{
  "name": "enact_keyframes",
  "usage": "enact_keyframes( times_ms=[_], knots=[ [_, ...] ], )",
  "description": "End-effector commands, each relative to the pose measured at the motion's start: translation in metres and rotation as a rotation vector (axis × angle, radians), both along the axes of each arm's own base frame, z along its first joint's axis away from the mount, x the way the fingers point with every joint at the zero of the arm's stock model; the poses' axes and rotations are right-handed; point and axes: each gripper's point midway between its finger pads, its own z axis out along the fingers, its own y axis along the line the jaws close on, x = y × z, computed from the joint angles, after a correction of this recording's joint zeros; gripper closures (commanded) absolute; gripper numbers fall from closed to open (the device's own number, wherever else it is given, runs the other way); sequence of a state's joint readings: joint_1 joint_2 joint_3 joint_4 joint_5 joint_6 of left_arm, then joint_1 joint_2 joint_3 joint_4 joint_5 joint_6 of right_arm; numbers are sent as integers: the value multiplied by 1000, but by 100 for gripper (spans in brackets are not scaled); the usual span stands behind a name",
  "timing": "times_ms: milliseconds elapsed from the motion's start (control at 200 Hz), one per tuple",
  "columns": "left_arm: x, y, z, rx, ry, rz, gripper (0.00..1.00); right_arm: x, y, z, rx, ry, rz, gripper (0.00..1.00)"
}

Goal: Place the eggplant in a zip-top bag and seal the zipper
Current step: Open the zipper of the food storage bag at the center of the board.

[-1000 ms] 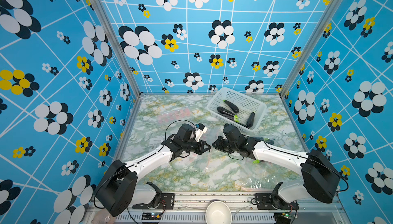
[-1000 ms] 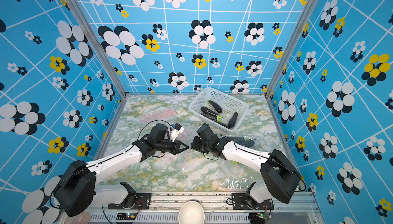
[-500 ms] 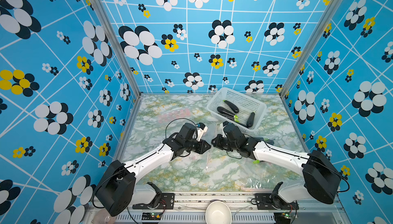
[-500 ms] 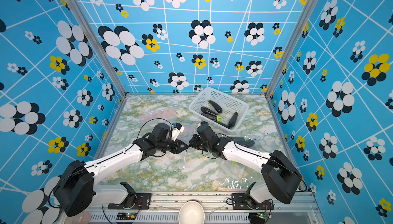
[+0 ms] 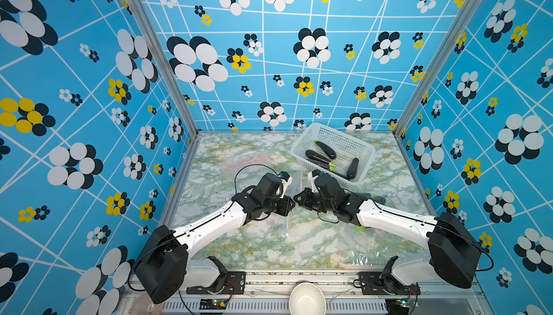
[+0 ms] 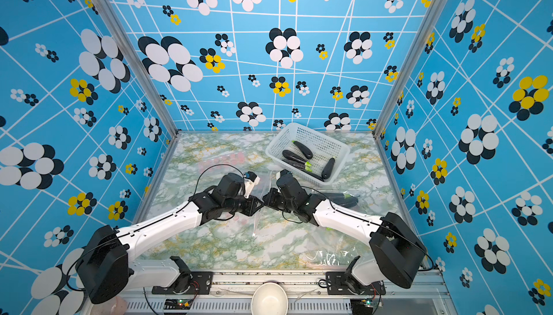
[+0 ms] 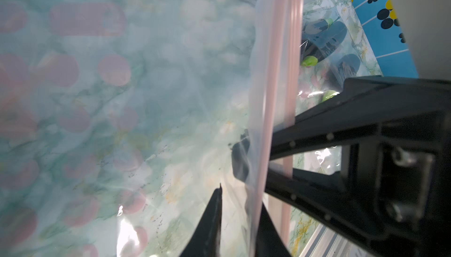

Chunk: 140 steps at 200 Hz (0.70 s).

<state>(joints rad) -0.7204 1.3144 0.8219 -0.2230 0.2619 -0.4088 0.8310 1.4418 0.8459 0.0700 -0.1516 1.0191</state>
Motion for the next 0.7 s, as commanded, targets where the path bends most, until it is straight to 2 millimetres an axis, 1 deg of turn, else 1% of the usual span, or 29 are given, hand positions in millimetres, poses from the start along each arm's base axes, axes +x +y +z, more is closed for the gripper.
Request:
enact_keyframes(
  times_ms=[0,70,110,125,130,170,210,220,225,235,310,395,550,625,695],
  knots=[
    [5,2,8,39,-23,27,86,-3,3,12,57,-13,6,100],
    [10,14,15,88,-37,86,95,-2,-6,1,13,-6,-14,100],
    [14,25,21,133,-47,132,100,-2,-15,-11,-26,8,-29,100],
    [16,28,25,149,-54,149,100,-2,-18,-15,-39,14,-33,100],
    [14,32,22,165,-46,153,100,-3,-19,-17,-44,18,-35,100],
    [15,43,30,212,-57,185,100,-3,-28,-30,-69,39,-49,100],
    [18,54,40,257,-76,216,100,-3,-35,-40,-77,57,-67,100],
    [20,54,45,255,-90,220,100,-3,-37,-42,-77,61,-69,100],
    [18,56,43,267,-85,219,100,-3,-38,-43,-77,63,-72,100],
    [19,57,48,267,-96,221,100,-3,-40,-45,-76,66,-77,100],
    [16,69,62,321,-126,209,100,-2,-47,-53,-80,76,-83,100],
    [12,83,73,381,-142,215,100,0,-46,-53,-95,66,-67,100],
    [12,97,95,432,-186,228,100,11,-36,-46,-96,31,-41,100],
    [13,101,102,446,-203,244,100,19,-20,-35,-55,2,-12,100],
    [14,101,105,445,-202,248,100,27,1,-18,14,-41,29,95]
  ],
)
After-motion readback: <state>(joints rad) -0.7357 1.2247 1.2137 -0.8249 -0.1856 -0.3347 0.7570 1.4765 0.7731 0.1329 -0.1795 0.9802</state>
